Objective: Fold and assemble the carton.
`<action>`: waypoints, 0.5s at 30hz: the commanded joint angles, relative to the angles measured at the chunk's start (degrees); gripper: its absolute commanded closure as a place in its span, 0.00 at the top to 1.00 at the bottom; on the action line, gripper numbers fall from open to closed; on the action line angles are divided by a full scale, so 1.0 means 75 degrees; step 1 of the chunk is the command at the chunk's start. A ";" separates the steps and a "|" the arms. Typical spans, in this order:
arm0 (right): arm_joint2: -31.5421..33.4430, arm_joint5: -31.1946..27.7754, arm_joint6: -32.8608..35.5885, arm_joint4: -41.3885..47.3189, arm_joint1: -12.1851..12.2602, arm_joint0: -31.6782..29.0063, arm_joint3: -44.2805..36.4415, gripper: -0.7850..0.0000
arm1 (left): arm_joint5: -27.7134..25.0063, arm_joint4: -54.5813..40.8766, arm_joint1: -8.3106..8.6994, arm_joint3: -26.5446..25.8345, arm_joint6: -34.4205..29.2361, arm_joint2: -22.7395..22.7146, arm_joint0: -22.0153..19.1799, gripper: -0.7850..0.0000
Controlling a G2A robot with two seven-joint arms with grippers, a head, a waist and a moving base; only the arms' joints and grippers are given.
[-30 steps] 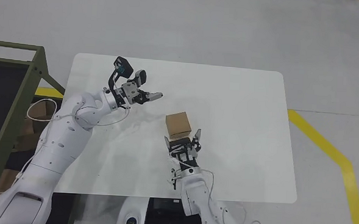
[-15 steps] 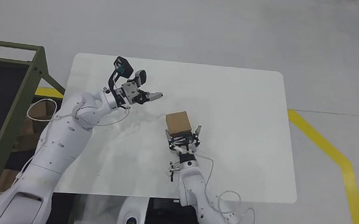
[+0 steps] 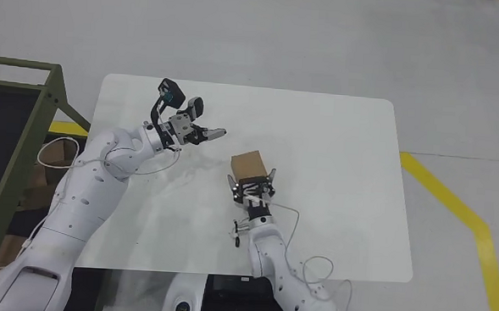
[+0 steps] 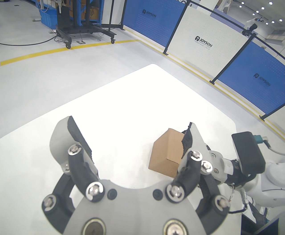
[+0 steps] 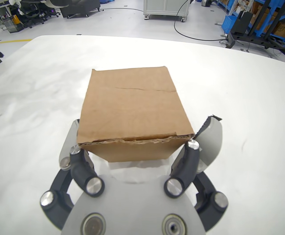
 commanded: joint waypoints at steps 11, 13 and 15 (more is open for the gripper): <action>0.0202 -0.0227 -0.0169 0.0047 -0.0008 -0.0007 0.0046 1.00 | 0.0000 0.0000 0.0000 0.0000 0.0000 0.0000 0.0000 1.00; 0.0278 -0.0263 -0.0154 -0.0003 0.0017 -0.0053 -0.0018 1.00 | 0.0000 0.0000 0.0000 0.0000 0.0000 0.0000 0.0000 1.00; 0.0355 -0.0358 -0.0123 -0.0102 0.0053 -0.0081 -0.0073 1.00 | 0.0000 0.0000 0.0000 0.0000 0.0000 0.0000 0.0000 1.00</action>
